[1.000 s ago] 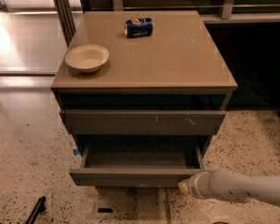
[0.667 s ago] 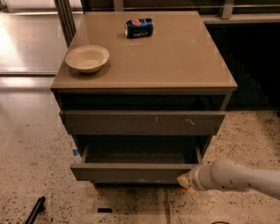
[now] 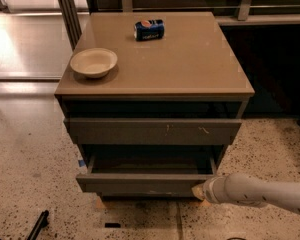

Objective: Close middle drawer

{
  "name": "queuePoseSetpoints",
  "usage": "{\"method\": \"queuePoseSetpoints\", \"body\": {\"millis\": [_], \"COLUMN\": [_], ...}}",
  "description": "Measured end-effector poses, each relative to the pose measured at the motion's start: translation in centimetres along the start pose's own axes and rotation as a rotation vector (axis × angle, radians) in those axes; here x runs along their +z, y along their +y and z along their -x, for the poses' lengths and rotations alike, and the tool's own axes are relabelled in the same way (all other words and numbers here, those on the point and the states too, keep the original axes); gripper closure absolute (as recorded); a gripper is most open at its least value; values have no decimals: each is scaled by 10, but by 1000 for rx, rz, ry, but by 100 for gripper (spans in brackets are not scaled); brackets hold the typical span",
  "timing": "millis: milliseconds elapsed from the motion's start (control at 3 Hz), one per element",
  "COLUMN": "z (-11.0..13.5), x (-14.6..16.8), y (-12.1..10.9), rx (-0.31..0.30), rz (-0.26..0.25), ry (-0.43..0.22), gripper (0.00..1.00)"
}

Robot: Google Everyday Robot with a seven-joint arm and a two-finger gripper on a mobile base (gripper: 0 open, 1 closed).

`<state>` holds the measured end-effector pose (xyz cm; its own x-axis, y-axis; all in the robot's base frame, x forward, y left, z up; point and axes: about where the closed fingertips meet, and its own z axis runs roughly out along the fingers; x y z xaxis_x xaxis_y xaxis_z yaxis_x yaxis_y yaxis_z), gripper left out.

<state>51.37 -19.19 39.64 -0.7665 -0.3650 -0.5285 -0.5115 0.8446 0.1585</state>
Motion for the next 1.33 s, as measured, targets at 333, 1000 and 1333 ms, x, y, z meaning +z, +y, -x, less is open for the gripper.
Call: {"method": "queuePoseSetpoints", "body": {"millis": [333,1000,1333], "z": [-3,15,36], "x": [13,19,19], "y": [-31,-71,-98], "rx": [19,2,-12], "rz": [-54,-113,-150], "ry": [-20,-35,-59], "gripper": [100,100,100]}}
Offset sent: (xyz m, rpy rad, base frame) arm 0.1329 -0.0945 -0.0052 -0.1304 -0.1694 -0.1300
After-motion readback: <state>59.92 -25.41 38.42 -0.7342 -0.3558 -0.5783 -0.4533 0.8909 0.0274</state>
